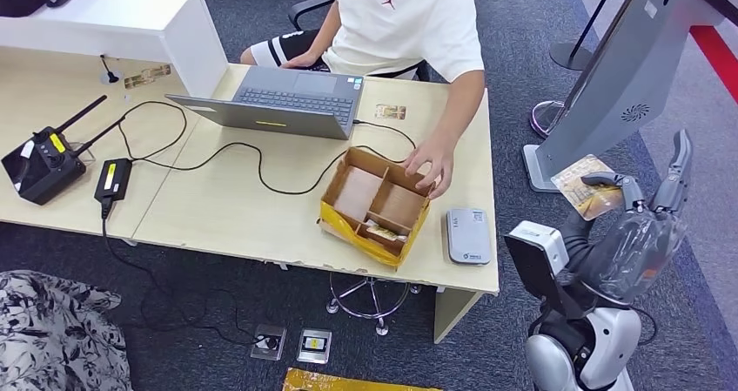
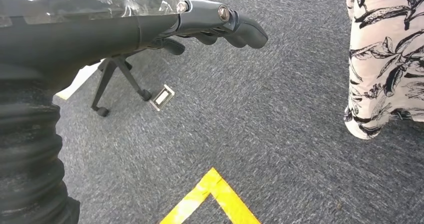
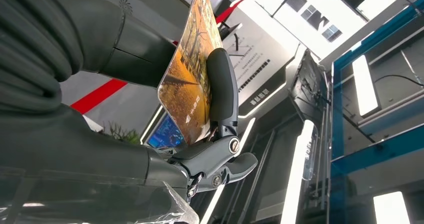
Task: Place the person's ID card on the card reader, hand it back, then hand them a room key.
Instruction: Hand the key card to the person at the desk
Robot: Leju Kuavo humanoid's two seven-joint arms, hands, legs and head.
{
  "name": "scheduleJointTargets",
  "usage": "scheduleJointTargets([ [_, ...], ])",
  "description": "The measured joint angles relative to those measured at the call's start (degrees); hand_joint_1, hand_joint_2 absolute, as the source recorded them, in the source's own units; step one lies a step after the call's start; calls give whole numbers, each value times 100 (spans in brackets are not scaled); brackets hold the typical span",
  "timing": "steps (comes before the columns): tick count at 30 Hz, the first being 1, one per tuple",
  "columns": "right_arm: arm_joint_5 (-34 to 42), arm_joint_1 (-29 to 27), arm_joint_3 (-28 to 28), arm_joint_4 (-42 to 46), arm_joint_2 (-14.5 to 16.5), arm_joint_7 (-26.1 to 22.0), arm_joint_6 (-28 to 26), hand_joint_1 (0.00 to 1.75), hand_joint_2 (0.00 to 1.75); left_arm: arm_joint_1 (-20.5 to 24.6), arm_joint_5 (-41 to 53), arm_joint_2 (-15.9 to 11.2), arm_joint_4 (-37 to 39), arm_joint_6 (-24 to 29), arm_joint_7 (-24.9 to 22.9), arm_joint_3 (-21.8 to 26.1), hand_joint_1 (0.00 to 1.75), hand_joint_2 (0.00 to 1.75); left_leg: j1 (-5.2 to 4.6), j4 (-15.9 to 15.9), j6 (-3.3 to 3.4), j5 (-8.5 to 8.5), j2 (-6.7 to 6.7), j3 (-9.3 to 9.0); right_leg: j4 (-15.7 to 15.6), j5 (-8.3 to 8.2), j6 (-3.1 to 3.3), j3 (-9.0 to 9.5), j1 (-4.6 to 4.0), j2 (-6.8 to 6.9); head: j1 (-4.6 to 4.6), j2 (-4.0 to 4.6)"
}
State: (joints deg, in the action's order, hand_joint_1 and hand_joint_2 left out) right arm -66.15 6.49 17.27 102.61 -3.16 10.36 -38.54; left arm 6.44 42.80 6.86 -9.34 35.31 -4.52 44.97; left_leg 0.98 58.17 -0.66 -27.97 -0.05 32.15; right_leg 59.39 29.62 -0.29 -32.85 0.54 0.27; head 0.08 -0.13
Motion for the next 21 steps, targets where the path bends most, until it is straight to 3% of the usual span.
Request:
scheduleJointTargets([
  [8, 382, 159, 167, -245, -31, 231, 32, 175, 175, 16, 184, 2, 5, 1, -74, 86, 0, 175, 0, -1, 0, 0, 1, 5, 1, 0, 0, 1, 0, 1, -1, 0],
  [15, 1175, 692, 884, -1404, -60, 456, 132, 175, 175, 68, 254, 5, 17, -1, -30, 144, 0, 175, 1, -1, 0, 3, 12, 6, 2, 0, 0, 2, -1, 15, -1, 0],
  [21, 1349, 948, 1237, -2150, -67, 479, 144, 175, 175, 71, 270, 4, 31, -3, 17, 183, 0, 175, 1, -1, 0, 4, 23, 14, 3, 2, 1, -1, -2, 29, -1, 0],
])
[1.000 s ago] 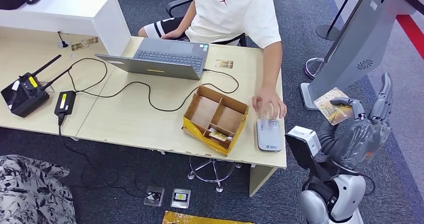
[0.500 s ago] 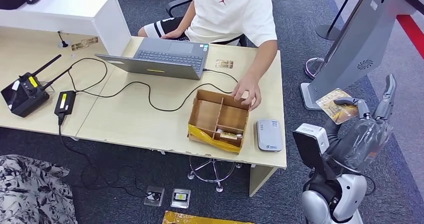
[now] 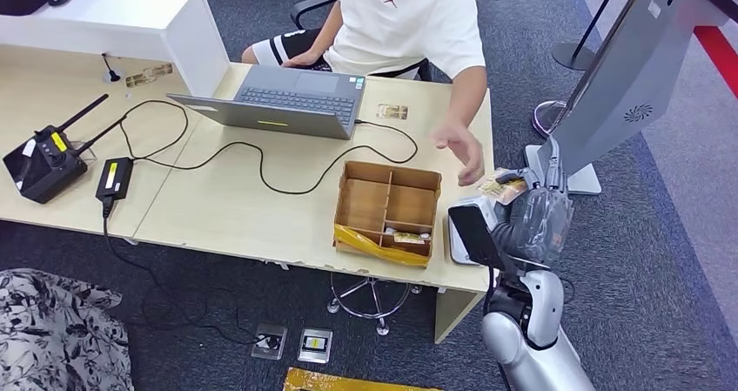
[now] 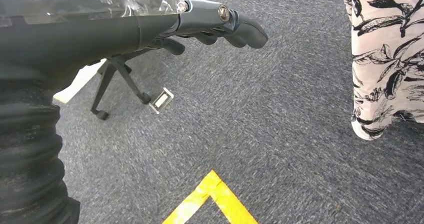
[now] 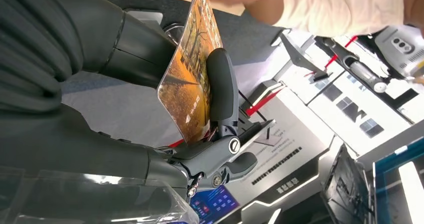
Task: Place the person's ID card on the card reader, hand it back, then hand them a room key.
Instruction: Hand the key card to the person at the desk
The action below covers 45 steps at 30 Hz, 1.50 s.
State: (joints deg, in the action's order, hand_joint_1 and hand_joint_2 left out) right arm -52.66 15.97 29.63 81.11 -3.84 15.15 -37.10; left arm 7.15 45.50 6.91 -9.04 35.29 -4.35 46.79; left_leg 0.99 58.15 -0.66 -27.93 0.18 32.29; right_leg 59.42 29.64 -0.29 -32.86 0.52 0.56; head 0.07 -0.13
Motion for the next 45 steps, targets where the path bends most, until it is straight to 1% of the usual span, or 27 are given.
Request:
scheduleJointTargets([
  [14, 204, 310, 375, -1285, -6, -113, -124, 175, 175, 0, 107, -2, 26, 1, 35, 73, 0, 175, 0, 0, 0, 0, 0, 0, -1, 0, 0, -1, 0, 0, -1, 0],
  [24, 141, 341, 379, -1688, -11, 1, -126, 175, 175, -2, 172, -9, 28, 1, 35, 102, 0, 175, 0, 0, 0, -1, -1, 0, -1, 0, 0, -3, 1, -3, -1, 0],
  [38, 140, 352, 381, -1945, -14, 33, -126, 175, 175, -2, 176, -7, 29, 3, 2, 107, 0, 175, 0, 0, 0, -1, -1, 1, -1, 0, 0, -3, 1, -3, -1, 0],
  [45, 140, 376, 387, -2102, -12, 46, -126, 175, 175, -2, 184, -7, 29, 2, -21, 192, 0, 175, 0, 0, 0, -1, -1, 1, -1, 0, 0, -3, 1, -3, -1, 0],
])
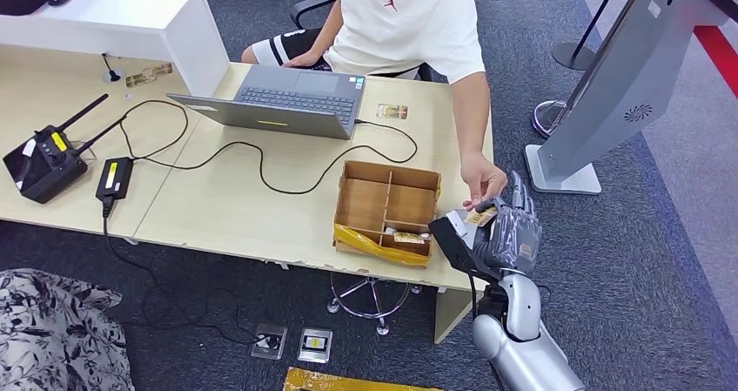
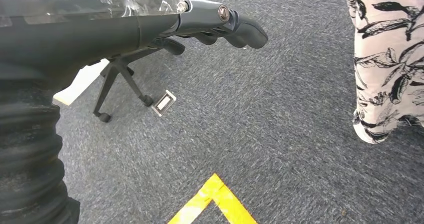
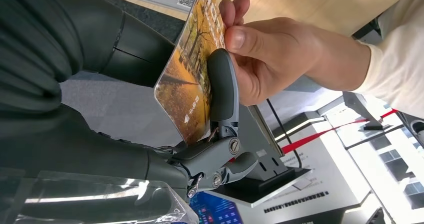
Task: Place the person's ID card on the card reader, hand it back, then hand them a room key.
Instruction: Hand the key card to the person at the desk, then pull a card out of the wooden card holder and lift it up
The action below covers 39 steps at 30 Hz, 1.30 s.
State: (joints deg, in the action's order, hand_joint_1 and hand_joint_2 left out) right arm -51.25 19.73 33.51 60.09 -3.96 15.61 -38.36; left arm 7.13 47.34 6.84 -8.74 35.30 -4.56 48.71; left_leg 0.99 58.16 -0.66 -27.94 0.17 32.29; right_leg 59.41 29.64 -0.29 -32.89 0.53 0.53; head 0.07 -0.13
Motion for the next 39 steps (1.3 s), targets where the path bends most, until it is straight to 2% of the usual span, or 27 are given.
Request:
scheduleJointTargets([
  [2, 1, 2, 0, -28, 0, -1, 1, 175, 175, 0, 2, 0, 0, 1, -3, 7, 0, 175, 0, 0, 0, 0, 0, 0, 0, 0, 0, 0, 0, 0, 0, 0],
  [3, 1, 4, 0, -42, 0, -4, 1, 138, 175, 0, 5, 0, 0, 1, -8, 8, 0, 175, 0, 0, 0, 0, 0, 0, 0, 0, 0, 0, 0, 0, 0, 0],
  [6, -15, 4, 1, -80, 1, -61, 1, 7, 175, 0, 33, 0, 0, 1, -25, 10, 0, 175, 0, 0, 0, 0, 0, 0, 0, 0, 0, 0, 0, 0, 0, 0],
  [7, -39, 3, 1, -87, 4, -93, -1, 0, 175, 0, 46, 0, 0, 0, -32, 12, 0, 175, 0, 0, 0, 0, 0, -1, 0, 0, 0, 0, 0, -1, 1, 0],
  [15, -559, -3, -17, 78, 17, -257, -11, 0, 175, 0, 125, 0, 0, 2, -53, 55, 0, 175, 0, 0, 0, 0, -2, -6, 0, -1, 0, 3, 0, -7, 1, 0],
  [29, -953, -169, -164, 759, 9, -157, -13, 0, 175, 1, 144, -2, 0, -2, 205, 160, 0, 175, 0, 1, 0, 0, -5, -9, 0, -1, 0, 2, 0, -10, 1, 0],
  [33, -1010, -312, -251, 1083, 0, -343, -13, 0, 175, 0, 175, -2, 5, -1, 216, 194, 0, 175, 0, 1, 0, 0, -6, -9, 0, -1, 0, 3, 0, -11, 1, 0],
  [39, -1157, -582, -338, 2085, -3, -712, -13, 0, 175, 0, 243, -1, 18, -1, 166, 272, 0, 175, 0, 1, 0, 0, -11, -11, 0, -1, 0, 3, 0, -16, 1, 0],
])
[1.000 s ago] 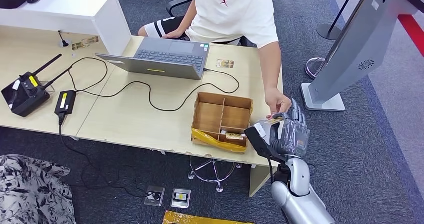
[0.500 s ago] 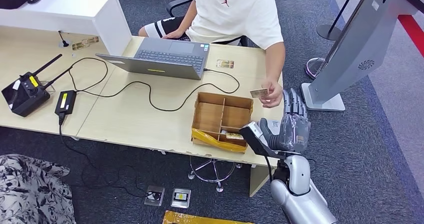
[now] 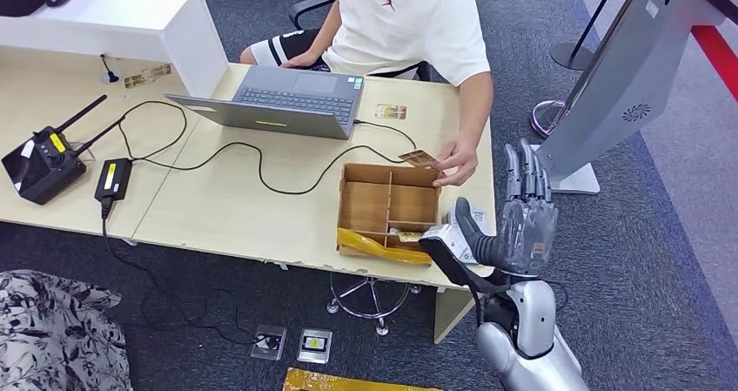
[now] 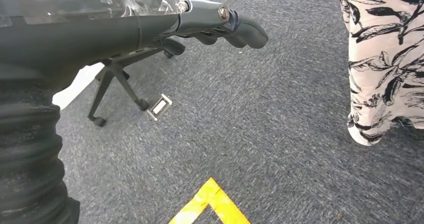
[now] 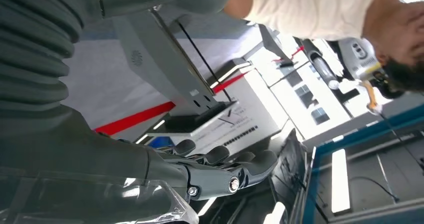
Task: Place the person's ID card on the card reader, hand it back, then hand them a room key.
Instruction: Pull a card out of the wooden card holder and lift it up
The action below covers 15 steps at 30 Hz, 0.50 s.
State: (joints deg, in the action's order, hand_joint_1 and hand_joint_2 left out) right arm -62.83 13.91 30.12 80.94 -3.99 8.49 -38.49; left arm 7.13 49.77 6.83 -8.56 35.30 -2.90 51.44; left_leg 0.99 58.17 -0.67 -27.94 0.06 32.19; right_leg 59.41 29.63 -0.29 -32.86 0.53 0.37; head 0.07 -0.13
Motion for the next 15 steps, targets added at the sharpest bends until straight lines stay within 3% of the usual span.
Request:
scheduleJointTargets([
  [4, 277, -92, 152, 691, -50, -31, 141, 0, 175, -1, 31, 1, 8, 1, -27, 27, 0, 175, 0, 0, 0, 0, -2, 0, 0, 0, 0, 1, 0, -5, 0, 0],
  [9, 949, -71, 709, 1292, -167, -260, 1043, 0, 175, 4, 73, -1, 16, 0, -27, 56, 0, 175, 0, 0, 0, 0, -2, -2, 0, 0, 0, 3, 0, -5, 0, 0],
  [15, 806, -11, 1353, 1472, -176, -405, 1639, 0, 175, 11, 98, 1, 22, -1, -21, 64, 0, 175, 1, -1, 0, 0, -1, 0, 1, 0, 0, 3, -1, -4, 0, 0],
])
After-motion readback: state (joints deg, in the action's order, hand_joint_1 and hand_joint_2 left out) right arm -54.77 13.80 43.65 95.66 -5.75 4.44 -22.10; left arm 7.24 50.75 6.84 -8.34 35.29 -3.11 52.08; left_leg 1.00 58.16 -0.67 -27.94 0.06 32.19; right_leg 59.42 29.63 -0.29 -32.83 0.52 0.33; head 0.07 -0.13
